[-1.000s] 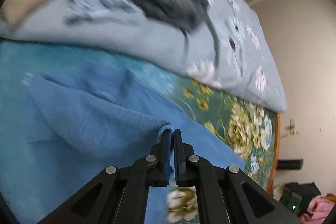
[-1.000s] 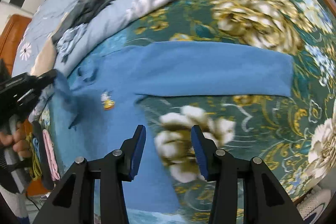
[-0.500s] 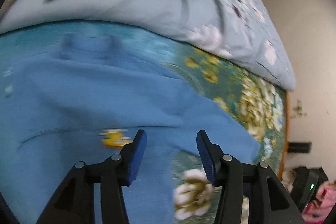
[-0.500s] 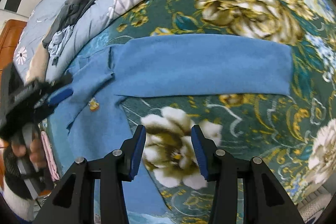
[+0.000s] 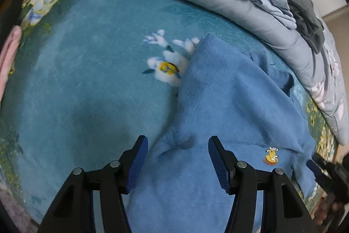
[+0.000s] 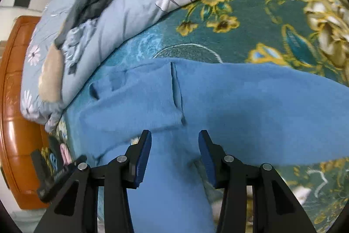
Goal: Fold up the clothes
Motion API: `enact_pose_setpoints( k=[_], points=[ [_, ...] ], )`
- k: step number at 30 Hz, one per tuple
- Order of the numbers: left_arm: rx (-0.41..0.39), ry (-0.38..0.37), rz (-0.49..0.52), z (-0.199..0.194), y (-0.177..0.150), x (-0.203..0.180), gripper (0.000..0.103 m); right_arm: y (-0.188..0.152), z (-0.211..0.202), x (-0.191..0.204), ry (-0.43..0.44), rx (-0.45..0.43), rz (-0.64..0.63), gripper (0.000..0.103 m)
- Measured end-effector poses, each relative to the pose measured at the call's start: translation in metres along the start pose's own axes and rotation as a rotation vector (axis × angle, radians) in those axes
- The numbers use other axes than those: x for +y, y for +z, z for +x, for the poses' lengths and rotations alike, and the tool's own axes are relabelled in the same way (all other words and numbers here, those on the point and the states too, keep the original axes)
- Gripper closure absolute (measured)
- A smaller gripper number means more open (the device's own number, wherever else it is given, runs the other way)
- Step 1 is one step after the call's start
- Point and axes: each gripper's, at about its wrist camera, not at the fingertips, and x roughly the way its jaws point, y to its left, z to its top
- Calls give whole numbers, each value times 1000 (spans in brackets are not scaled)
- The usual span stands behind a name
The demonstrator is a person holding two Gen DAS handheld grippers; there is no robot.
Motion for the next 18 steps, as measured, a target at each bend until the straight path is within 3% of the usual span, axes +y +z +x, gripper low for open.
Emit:
enact_pose_setpoints(
  k=[4,8,9,11,12,15,18],
  points=[
    [20,-2,118,10,-12,-9,38,5,9,3,17,-2,50,57],
    [41,50,147,25,-18,-3,38,8,14,6,39,-11,97,59],
    [52,49,151,29,-19,-2,38,9,15,6,44,-13,108,62],
    [32,86,167,31,-18,0,38,10,18,7,55,-17,132,91],
    [14,110,168,30,-17,2,38,11,19,8,61,-20,143,98],
    [-34,142,103,25,-13,16,38,12,21,11,76,-25,170,99],
    [-34,111,68,19,-14,27,37,11,15,21,87,-32,143,100]
  ],
)
